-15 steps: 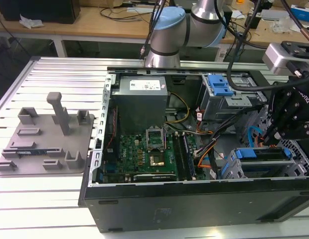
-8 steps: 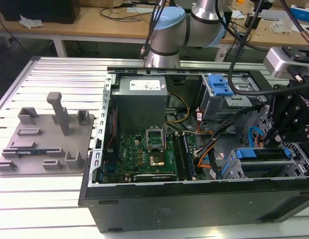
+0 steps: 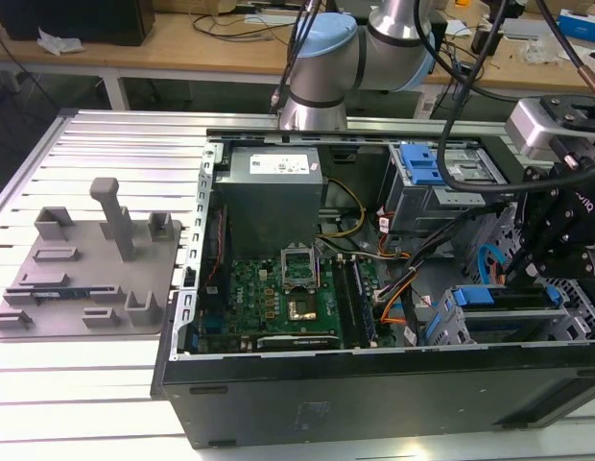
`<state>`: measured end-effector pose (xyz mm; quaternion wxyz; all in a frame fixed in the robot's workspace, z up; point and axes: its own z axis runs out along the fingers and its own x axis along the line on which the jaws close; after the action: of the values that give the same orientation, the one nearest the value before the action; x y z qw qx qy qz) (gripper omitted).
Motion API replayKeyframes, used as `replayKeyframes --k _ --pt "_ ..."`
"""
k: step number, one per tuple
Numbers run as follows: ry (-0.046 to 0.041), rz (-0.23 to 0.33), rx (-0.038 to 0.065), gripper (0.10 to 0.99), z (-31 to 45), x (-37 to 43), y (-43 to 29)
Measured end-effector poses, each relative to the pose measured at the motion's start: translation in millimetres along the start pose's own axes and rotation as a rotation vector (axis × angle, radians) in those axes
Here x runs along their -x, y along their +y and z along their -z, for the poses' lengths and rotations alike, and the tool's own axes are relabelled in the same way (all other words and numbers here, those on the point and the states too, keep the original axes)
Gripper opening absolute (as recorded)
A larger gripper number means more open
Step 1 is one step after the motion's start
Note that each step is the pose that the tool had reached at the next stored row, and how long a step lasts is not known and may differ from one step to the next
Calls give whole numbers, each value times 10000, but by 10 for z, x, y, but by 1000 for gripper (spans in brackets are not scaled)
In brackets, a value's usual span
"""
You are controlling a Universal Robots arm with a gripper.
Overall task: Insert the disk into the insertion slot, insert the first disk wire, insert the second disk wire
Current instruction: 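Insert the second disk wire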
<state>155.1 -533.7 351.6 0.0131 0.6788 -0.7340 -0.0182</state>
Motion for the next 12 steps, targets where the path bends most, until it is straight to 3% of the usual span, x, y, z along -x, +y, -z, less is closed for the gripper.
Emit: replayKeyframes --k 12 --pt "2 0 0 161 -7 -8 -6"
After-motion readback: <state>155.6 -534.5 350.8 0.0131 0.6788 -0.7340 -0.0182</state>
